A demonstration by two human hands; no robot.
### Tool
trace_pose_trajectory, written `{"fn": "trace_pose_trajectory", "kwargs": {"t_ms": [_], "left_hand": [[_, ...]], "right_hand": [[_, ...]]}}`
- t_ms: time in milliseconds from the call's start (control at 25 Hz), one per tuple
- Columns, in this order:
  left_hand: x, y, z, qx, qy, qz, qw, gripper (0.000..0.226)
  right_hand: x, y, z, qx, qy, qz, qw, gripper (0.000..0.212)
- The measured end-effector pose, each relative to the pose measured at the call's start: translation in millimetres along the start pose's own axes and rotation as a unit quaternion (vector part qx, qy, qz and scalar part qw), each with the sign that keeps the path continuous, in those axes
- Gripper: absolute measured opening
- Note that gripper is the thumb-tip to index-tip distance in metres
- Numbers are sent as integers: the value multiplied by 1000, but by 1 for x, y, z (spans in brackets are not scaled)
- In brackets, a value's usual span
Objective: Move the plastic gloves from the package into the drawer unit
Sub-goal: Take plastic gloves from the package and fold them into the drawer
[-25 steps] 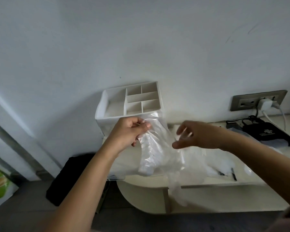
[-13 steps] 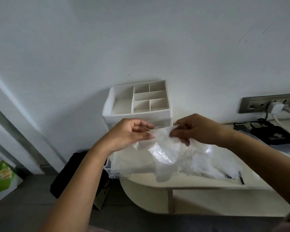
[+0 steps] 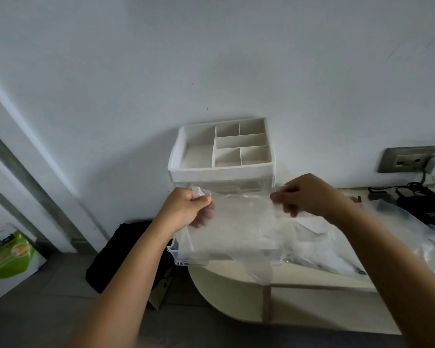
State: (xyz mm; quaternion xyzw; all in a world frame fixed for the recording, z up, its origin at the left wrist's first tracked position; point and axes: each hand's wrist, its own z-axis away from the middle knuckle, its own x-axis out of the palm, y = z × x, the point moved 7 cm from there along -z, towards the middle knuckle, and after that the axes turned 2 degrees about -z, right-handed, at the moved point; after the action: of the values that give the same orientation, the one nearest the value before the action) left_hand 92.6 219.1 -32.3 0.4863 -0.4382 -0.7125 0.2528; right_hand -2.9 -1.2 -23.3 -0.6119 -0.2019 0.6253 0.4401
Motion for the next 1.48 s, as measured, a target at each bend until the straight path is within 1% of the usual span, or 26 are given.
{"fn": "trace_pose_trajectory", "kwargs": {"t_ms": [80, 120, 160, 200, 240, 280, 320, 360, 400, 480, 560, 720, 800, 880, 920, 960, 1000, 1040, 1080, 1120, 1200, 1240, 1280, 1360, 1440, 1480], "left_hand": [[-3, -10, -7, -19, 31, -7, 999, 29], [-4, -13, -9, -24, 43, -13, 999, 29], [-3, -16, -11, -24, 50, -25, 998, 30], [-2, -17, -12, -19, 55, -48, 997, 32], [-2, -17, -13, -10, 63, -82, 995, 34], [-2, -16, -15, 0, 72, -125, 990, 35], [-3, -15, -15, 6, 82, -170, 982, 36], [-4, -14, -16, 13, 92, -209, 974, 35], [-4, -12, -16, 25, 100, -237, 966, 33], [-5, -11, -17, 45, 108, -247, 962, 29], [-6, -13, -15, 54, 115, -256, 958, 27], [-6, -12, -15, 78, 151, -337, 926, 25], [-6, -8, -9, 79, 172, -353, 916, 23], [-13, 6, 4, 79, 219, -388, 892, 19], [-15, 15, 11, 90, 243, -397, 880, 19], [-15, 23, 18, 112, 256, -387, 879, 18], [-11, 28, 22, 128, 245, -356, 892, 15], [-2, 31, 25, 139, 213, -313, 915, 12], [11, 28, 23, 134, 159, -286, 936, 11], [27, 22, 20, 122, 95, -289, 945, 14], [54, -3, 2, 74, -23, -345, 935, 30], [60, -17, -9, 43, -62, -362, 929, 36], [62, -29, -19, 19, -81, -368, 926, 41], [61, -49, -36, -20, -79, -386, 919, 53], [61, -59, -43, -37, -76, -405, 911, 73], [64, -61, -43, -46, -88, -406, 908, 88]], "right_hand": [[-9, 2, 8, -25, 163, 32, 986, 22], [-11, -6, 19, -67, 254, 53, 963, 19], [-8, -19, 33, -127, 318, 62, 938, 14], [3, -33, 43, -189, 326, 58, 925, 10], [20, -47, 47, -240, 280, 53, 928, 9], [41, -59, 46, -278, 201, 53, 938, 13], [62, -67, 43, -301, 118, 66, 944, 21], [80, -73, 38, -314, 57, 85, 944, 28], [91, -74, 32, -317, 22, 103, 942, 34], [105, -67, 16, -281, -17, 150, 948, 39], [110, -48, 2, -212, -43, 197, 956, 46], [119, -17, -15, -112, -97, 267, 952, 81], [127, -9, -23, -84, -113, 299, 944, 85], [134, -5, -29, -67, -122, 315, 939, 87], [135, -4, -30, -59, -122, 315, 939, 87], [135, -5, -31, -51, -122, 313, 940, 88], [135, -4, -31, -43, -122, 310, 942, 88], [136, -4, -31, -36, -126, 307, 943, 87], [137, -4, -32, -32, -130, 301, 944, 86], [138, -4, -31, -30, -133, 291, 947, 84], [138, -7, -29, -36, -136, 270, 952, 82], [138, -9, -28, -48, -136, 265, 953, 81], [136, -12, -26, -64, -132, 257, 955, 79], [130, -14, -27, -69, -110, 198, 972, 75], [120, -7, -32, -15, -66, 89, 994, 77], [116, -4, -34, 7, -48, 46, 998, 77]]}}
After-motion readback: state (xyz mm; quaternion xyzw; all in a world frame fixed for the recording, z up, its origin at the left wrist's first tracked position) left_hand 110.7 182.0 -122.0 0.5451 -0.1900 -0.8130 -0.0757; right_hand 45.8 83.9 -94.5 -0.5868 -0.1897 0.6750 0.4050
